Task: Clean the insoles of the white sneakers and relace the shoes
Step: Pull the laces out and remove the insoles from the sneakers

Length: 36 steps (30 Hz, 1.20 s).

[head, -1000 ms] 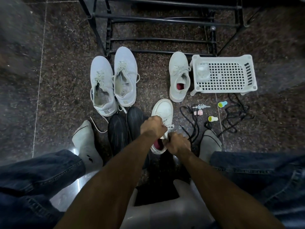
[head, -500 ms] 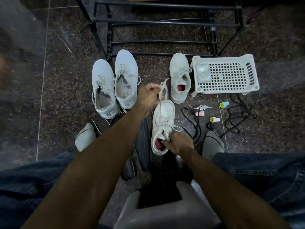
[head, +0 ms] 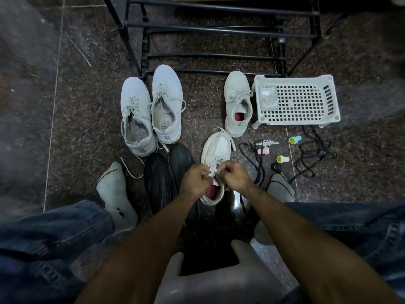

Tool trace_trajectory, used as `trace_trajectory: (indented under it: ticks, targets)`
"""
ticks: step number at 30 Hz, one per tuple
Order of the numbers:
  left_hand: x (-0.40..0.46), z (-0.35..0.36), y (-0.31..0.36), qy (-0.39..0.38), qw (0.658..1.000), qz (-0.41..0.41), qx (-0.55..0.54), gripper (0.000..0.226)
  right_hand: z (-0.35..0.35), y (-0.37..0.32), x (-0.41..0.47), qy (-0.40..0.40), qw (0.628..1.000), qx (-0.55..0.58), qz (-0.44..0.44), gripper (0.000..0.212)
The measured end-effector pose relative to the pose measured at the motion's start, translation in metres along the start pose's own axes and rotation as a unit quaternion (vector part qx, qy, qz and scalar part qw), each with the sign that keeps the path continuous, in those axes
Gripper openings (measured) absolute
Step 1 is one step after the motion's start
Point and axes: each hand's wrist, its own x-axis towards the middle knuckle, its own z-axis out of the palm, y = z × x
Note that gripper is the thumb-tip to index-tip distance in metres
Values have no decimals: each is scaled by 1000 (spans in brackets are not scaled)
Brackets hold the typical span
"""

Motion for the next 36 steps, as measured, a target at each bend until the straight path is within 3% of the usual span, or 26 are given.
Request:
trace_trajectory:
  ticks: [2,5,10,16,18,21,25,32,34,36]
  targets:
    - [2,-1,0,0,1000,15,12,22,-7,-3,-1,-52,996,60,40,21]
    - [3,0,4,6,1000,26,11,12,-10,-5,-4,-112,992,40,33,18]
    - [14,-4,11,-50,998,-5,-29,15,-13,-14,-2,-148,988,-23,35,20]
    - [16,-1,7,-83,996,-33,7,18,-49,-31,2,-211,968,40,127,11]
    - [16,2,7,-71,994,-72,-30,17,-58,-33,0,-231,957,93,151,9]
    - [14,0,19,-35,969,-162,-184,11,-69,-37,-2,-251,939,179,154,11]
    - [17,-19,58,-3,958,-135,-252,15,-94,-56,5,-179,941,262,118,20]
    - [33,-83,147,59,938,-17,-340,11,-128,-88,7,148,937,315,35,11]
    - [39,-90,159,60,952,18,-300,15,-126,-79,13,163,954,252,24,14]
    - [45,-88,161,42,977,41,-207,17,-115,-61,18,138,986,96,19,20]
